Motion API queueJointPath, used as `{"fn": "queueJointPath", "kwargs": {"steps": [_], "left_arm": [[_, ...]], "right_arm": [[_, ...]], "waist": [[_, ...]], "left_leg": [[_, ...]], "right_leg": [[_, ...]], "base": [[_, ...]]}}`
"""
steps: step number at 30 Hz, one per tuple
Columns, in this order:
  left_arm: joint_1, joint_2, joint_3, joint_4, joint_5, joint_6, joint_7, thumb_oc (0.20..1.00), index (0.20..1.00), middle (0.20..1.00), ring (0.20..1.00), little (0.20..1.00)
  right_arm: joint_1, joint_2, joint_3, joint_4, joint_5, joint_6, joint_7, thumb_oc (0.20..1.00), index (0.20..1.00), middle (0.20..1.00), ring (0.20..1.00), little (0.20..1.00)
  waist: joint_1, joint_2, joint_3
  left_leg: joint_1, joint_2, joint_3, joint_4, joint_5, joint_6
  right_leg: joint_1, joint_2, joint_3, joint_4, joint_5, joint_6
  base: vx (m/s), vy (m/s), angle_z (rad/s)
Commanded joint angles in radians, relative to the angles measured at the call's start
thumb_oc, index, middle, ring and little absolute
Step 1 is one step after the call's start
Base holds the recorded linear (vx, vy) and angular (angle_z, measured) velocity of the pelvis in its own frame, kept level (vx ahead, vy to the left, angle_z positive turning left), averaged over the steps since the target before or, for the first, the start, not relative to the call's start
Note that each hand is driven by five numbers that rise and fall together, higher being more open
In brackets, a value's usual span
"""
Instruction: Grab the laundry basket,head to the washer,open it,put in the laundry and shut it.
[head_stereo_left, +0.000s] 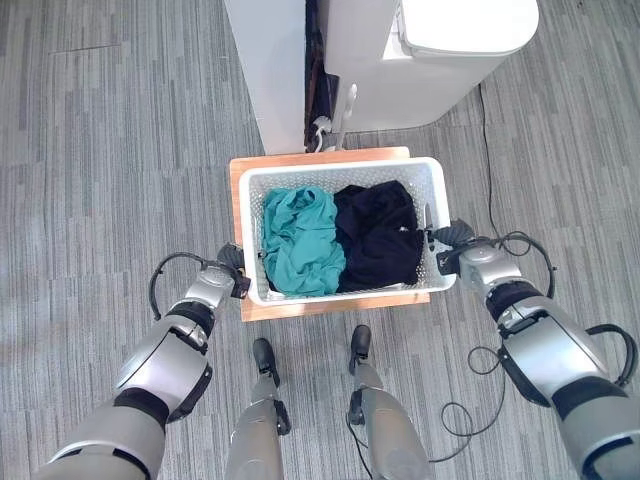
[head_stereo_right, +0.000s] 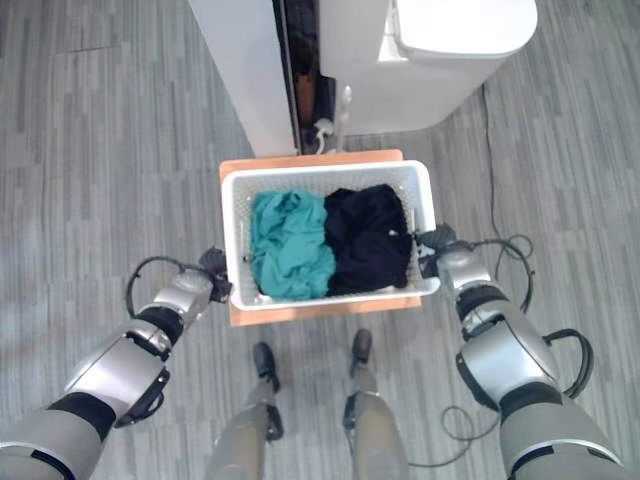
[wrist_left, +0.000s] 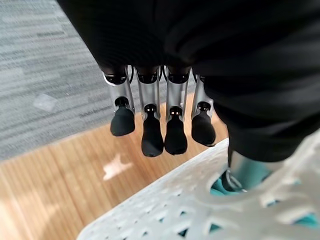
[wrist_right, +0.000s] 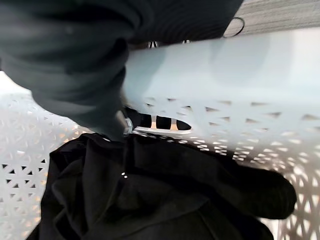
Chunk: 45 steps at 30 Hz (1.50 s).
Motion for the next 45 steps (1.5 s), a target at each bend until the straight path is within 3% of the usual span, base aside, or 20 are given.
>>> {"fn": "queueJointPath", "kwargs": {"steps": [1,7,15,16,17,18,19,20,21,23,32,45], "left_arm": [[-0.136,-0.093,-0.028,0.003,-0.044,-0.041,0.043,0.200,0.200,0.200,0.200,0.200],[-0.089,-0.112,-0.010,-0.069,-0.049,-0.055,0.055,0.200,0.200,0.200,0.200,0.200],[-0.023,-0.103,-0.026,-0.249,-0.024,-0.089,0.070,0.216,0.216,0.216,0.216,0.216],[0.031,-0.101,0.008,-0.339,-0.146,-0.133,0.044,0.341,0.341,0.341,0.341,0.341],[0.033,-0.100,0.007,-0.340,-0.147,-0.132,0.044,0.391,0.391,0.391,0.391,0.391],[0.106,-0.111,0.053,-0.414,-0.297,-0.148,0.001,0.526,0.526,0.526,0.526,0.526],[0.138,-0.113,0.047,-0.435,-0.278,-0.142,-0.009,0.561,0.561,0.561,0.561,0.561],[0.160,-0.109,0.041,-0.457,-0.263,-0.143,-0.008,0.561,0.561,0.561,0.561,0.561],[0.180,-0.110,0.036,-0.468,-0.242,-0.143,-0.010,0.485,0.485,0.485,0.485,0.485],[0.199,-0.116,0.030,-0.456,-0.210,-0.136,-0.019,0.200,0.200,0.200,0.200,0.200],[0.221,-0.142,0.039,-0.410,-0.120,-0.119,0.002,0.200,0.200,0.200,0.200,0.200],[0.294,-0.174,0.029,-0.323,-0.052,-0.068,-0.038,0.200,0.200,0.200,0.200,0.200]], "right_arm": [[-0.071,0.083,-0.033,-0.091,0.096,-0.051,0.048,0.200,0.200,0.200,0.200,0.200],[0.065,0.099,-0.112,-0.263,0.229,-0.105,0.039,0.200,0.200,0.200,0.200,0.200],[0.225,0.088,-0.152,-0.402,0.237,-0.137,0.046,0.200,0.200,0.200,0.200,0.200],[0.273,0.091,-0.167,-0.412,0.253,-0.146,0.061,0.200,0.200,0.200,0.200,0.200],[0.274,0.091,-0.166,-0.412,0.253,-0.146,0.061,0.200,0.200,0.200,0.200,0.200],[0.333,0.111,-0.167,-0.423,0.262,-0.146,0.085,0.200,0.200,0.200,0.200,0.200],[0.363,0.115,-0.168,-0.431,0.258,-0.144,0.096,0.200,0.200,0.200,0.200,0.200],[0.385,0.117,-0.165,-0.439,0.251,-0.143,0.104,0.200,0.200,0.200,0.200,0.200],[0.412,0.119,-0.159,-0.446,0.247,-0.141,0.113,0.200,0.200,0.200,0.200,0.200],[0.445,0.129,-0.160,-0.445,0.247,-0.136,0.124,0.200,0.200,0.200,0.200,0.200],[0.510,0.160,-0.174,-0.434,0.222,-0.116,0.128,0.200,0.200,0.200,0.200,0.200],[0.637,0.131,-0.196,-0.489,0.223,-0.070,0.156,0.200,0.200,0.200,0.200,0.200]], "waist": [[0.012,0.054,0.088],[0.010,0.068,0.082],[0.015,0.089,0.062],[0.020,0.093,0.057],[0.019,0.093,0.055],[0.026,0.096,0.047],[0.027,0.097,0.042],[0.030,0.097,0.038],[0.032,0.097,0.032],[0.035,0.098,0.024],[0.044,0.111,-0.011],[0.034,0.112,-0.076]], "left_leg": [[0.031,-0.007,-0.133,0.006,-0.020,-0.009],[0.047,-0.010,-0.129,0.006,-0.026,-0.010],[0.076,-0.015,-0.132,0.006,-0.031,-0.010],[0.088,-0.016,-0.129,0.006,-0.033,-0.013],[0.088,-0.016,-0.130,0.006,-0.033,-0.013],[0.095,-0.018,-0.130,0.006,-0.035,-0.013],[0.099,-0.018,-0.130,0.006,-0.036,-0.013],[0.102,-0.018,-0.130,0.006,-0.037,-0.012],[0.106,-0.018,-0.128,0.006,-0.038,-0.013],[0.114,-0.018,-0.127,0.006,-0.039,-0.012],[0.151,-0.018,-0.125,0.006,-0.041,-0.011],[0.215,-0.008,-0.116,0.006,-0.053,-0.004]], "right_leg": [[0.040,-0.030,0.037,-0.002,-0.005,0.071],[0.054,-0.032,0.039,-0.002,-0.011,0.072],[0.087,-0.039,0.035,-0.002,-0.017,0.074],[0.101,-0.043,0.027,-0.002,-0.019,0.076],[0.101,-0.043,0.027,-0.002,-0.019,0.076],[0.111,-0.045,0.022,-0.002,-0.021,0.075],[0.114,-0.045,0.020,-0.002,-0.023,0.074],[0.117,-0.045,0.018,-0.002,-0.023,0.074],[0.120,-0.046,0.016,-0.002,-0.024,0.073],[0.128,-0.047,0.014,-0.002,-0.025,0.073],[0.170,-0.049,0.001,-0.002,-0.036,0.069],[0.216,-0.030,0.016,-0.002,-0.049,0.064]], "base": [[0.00,0.000,0.00],[0.00,0.000,0.00],[0.00,-0.004,0.00],[0.00,0.000,0.00],[-0.03,-0.034,0.02],[0.00,0.000,0.00],[-0.04,-0.029,0.02],[0.00,0.000,0.00],[0.00,0.000,0.00],[-0.01,-0.006,0.02],[-0.03,-0.014,0.04],[-0.02,-0.008,0.00]]}}
